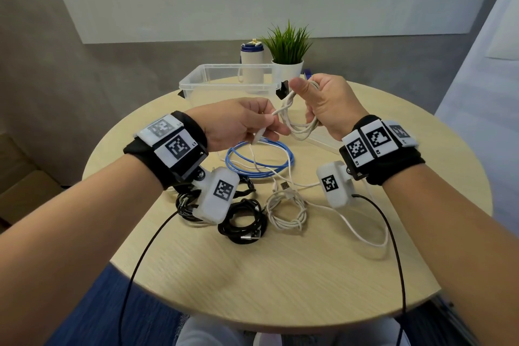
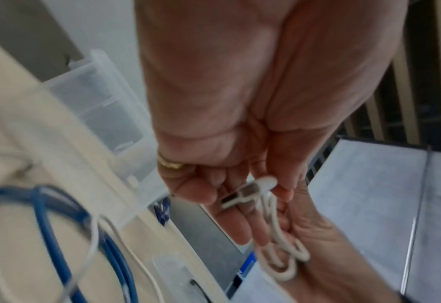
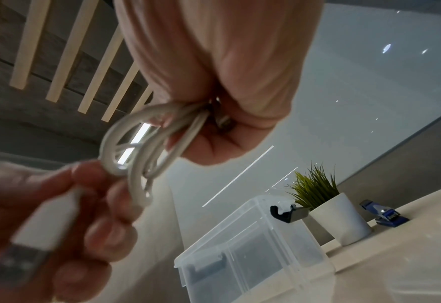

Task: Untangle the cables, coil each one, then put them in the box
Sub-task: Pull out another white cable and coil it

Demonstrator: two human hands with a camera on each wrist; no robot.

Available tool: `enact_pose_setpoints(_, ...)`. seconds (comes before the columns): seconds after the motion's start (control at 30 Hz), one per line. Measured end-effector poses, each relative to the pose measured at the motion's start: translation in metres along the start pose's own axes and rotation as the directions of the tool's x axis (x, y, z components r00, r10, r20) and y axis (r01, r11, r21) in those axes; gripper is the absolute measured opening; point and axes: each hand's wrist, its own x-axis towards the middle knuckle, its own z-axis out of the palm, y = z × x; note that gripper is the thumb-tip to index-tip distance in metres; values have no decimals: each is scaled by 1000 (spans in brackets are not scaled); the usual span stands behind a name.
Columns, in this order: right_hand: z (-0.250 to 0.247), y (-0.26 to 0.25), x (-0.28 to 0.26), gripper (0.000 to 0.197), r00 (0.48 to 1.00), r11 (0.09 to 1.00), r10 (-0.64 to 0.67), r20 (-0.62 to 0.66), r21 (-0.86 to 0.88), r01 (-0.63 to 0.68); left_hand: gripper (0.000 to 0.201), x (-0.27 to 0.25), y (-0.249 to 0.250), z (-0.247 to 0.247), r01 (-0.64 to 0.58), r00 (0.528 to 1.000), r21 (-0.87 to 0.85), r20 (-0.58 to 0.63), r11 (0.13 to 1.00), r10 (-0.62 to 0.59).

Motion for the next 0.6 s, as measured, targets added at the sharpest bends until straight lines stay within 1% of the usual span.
enact_pose_setpoints(0.03,-1,0,1,44,1000,1000,-1,-8,-2,1,24,0,1,-2,-18,1000,162,-9,987,20)
enact_pose_setpoints(0.07,-2,0,1,48,1000,1000,2,-12,2,-2,22,1,1,-4,-34,999,296,-13,954,39)
enact_pose_setpoints(0.1,-2,0,1,51,1000,1000,6,-13,11,-6,21,2,2,-6,-41,998,385,-19,922,53)
enact_pose_setpoints(0.13,-3,0,1,52,1000,1000,9,-12,21,-9,21,2,3,-8,-40,998,433,-29,901,58)
enact_pose_setpoints(0.23,-1,0,1,42,1000,998,2,-29,58,-1,22,2,6,-13,4,994,553,-91,833,56)
enact_pose_setpoints(0.3,0,-1,1,40,999,997,5,-34,82,-2,20,2,7,-14,35,990,631,-130,775,61)
enact_pose_setpoints(0.4,2,-7,0,44,999,978,30,-22,206,-25,14,4,9,-8,24,978,757,-152,653,140)
enact_pose_setpoints(0.43,2,-10,-1,46,999,967,37,-13,254,-32,15,5,9,-4,11,974,780,-150,625,169)
enact_pose_setpoints(0.5,3,-16,-2,45,999,945,45,6,324,-45,26,5,8,3,-27,963,809,-137,588,233)
enact_pose_setpoints(0.53,3,-17,-2,45,999,937,50,18,345,-53,27,6,8,5,-41,957,813,-135,581,257)
enact_pose_setpoints(0.6,4,-18,-3,45,997,921,66,38,382,-76,16,8,7,6,-46,948,787,-161,615,276)
